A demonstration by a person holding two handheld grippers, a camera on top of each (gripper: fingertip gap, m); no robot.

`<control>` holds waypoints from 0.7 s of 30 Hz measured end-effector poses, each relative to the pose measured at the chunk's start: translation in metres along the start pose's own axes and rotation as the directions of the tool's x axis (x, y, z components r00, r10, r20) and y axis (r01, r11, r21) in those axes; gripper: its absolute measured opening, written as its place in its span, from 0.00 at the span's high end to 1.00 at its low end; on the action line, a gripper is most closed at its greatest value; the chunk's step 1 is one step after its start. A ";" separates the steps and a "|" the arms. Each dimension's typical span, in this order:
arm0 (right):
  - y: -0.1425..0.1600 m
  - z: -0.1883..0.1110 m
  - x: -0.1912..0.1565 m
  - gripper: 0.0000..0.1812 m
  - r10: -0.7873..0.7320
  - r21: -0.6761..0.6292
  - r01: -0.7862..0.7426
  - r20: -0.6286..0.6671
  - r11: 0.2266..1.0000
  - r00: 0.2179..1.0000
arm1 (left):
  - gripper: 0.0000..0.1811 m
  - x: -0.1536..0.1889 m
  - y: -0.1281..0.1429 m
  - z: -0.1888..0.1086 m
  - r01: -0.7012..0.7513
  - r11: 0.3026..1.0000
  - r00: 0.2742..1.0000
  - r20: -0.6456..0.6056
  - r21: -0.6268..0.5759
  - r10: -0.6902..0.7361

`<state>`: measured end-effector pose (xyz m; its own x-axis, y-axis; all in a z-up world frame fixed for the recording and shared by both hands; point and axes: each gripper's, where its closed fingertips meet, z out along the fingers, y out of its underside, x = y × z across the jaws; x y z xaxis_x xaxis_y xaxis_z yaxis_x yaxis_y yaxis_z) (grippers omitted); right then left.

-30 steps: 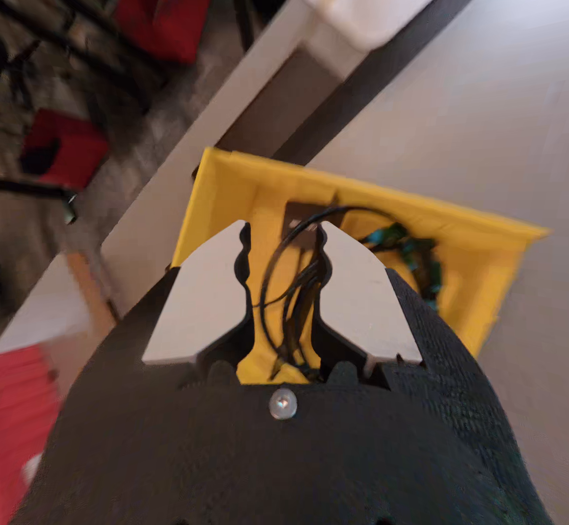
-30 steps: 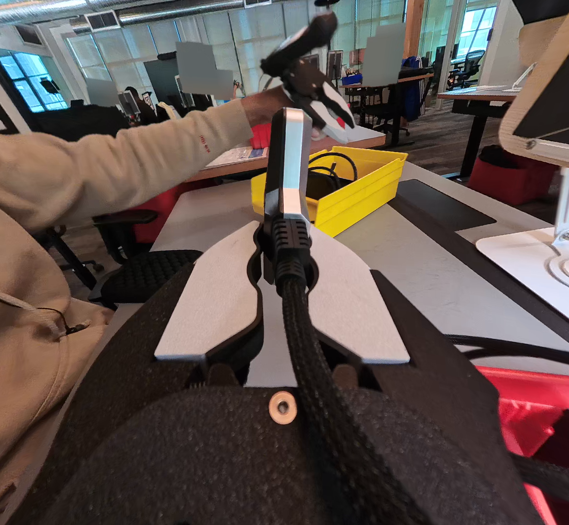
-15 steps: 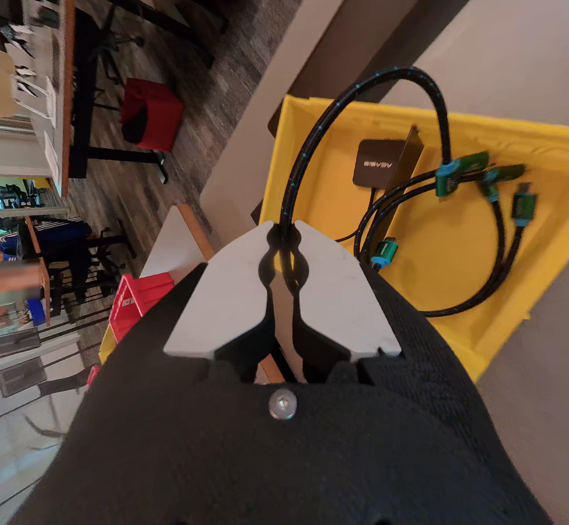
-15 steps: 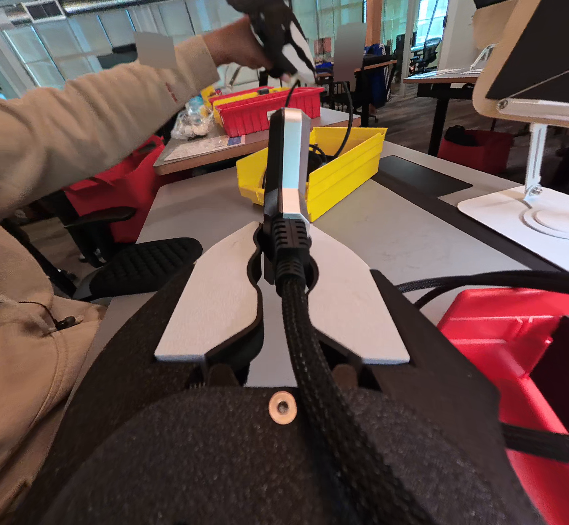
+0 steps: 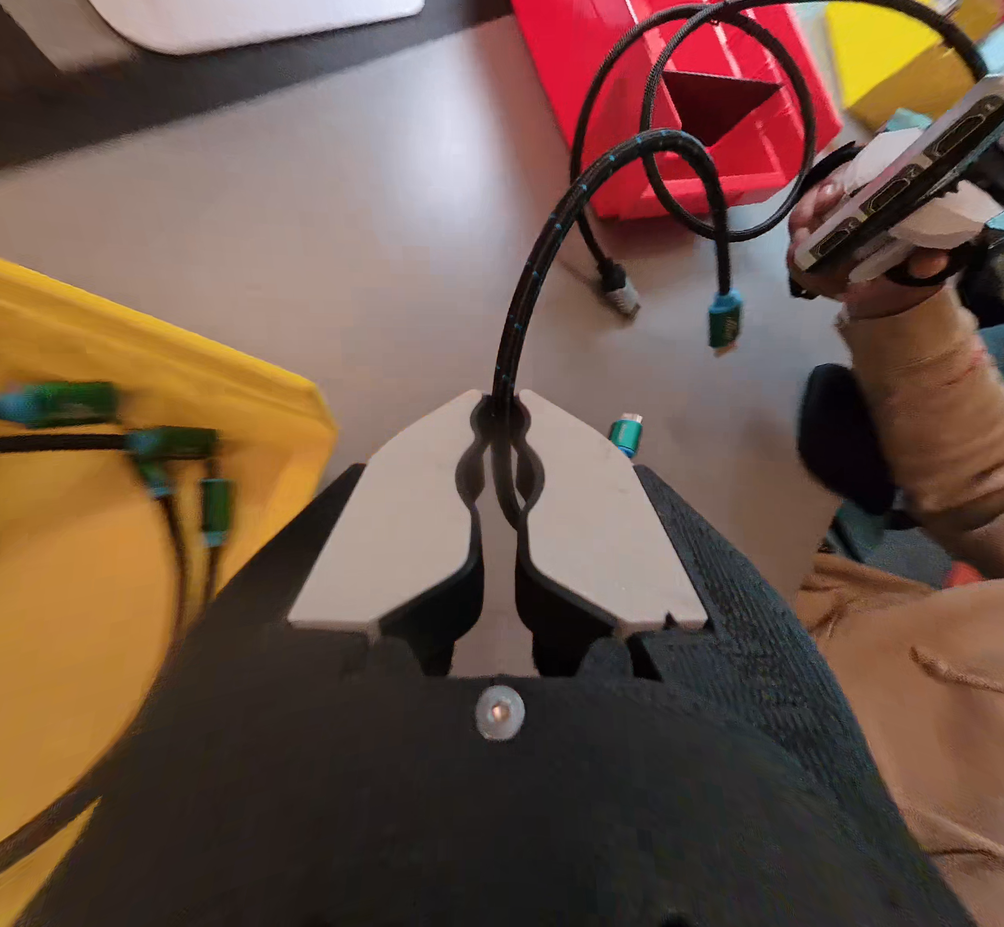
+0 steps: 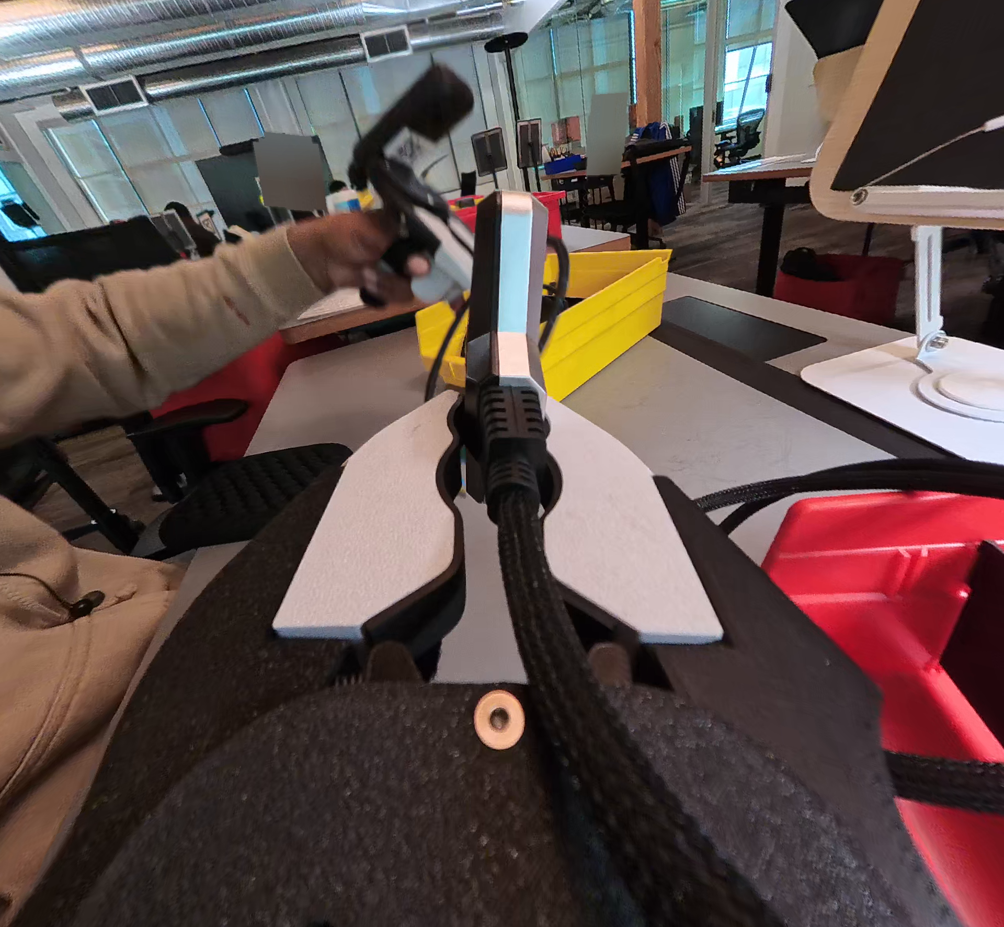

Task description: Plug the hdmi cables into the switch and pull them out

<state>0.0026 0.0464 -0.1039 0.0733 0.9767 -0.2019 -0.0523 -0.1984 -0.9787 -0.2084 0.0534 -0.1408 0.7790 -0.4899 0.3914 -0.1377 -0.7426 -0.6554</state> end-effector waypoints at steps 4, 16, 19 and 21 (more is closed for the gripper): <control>0.009 -0.001 0.005 0.88 0.006 -0.024 -0.006 -0.010 1.000 1.000 | 0.96 -0.009 0.038 0.040 0.152 0.984 0.984 -0.112 0.097 -0.141; 0.023 0.006 0.008 0.88 0.027 -0.048 -0.026 0.005 0.999 1.000 | 0.87 -0.011 0.054 0.017 -0.286 0.953 0.929 0.273 0.105 0.249; 0.024 0.007 0.007 0.88 0.038 -0.048 -0.037 0.011 0.998 0.999 | 0.84 0.030 0.064 0.039 -0.372 0.927 0.921 0.143 0.046 0.362; 0.027 0.007 0.007 0.88 0.042 -0.053 -0.041 0.016 0.998 0.999 | 0.82 0.050 0.080 0.063 -0.409 0.912 0.911 0.048 -0.031 0.410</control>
<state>-0.0049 0.0486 -0.1310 0.0554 0.9686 -0.2423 -0.0021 -0.2426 -0.9701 -0.1422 -0.0016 -0.2140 0.6820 -0.7292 0.0565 -0.4635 -0.4907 -0.7378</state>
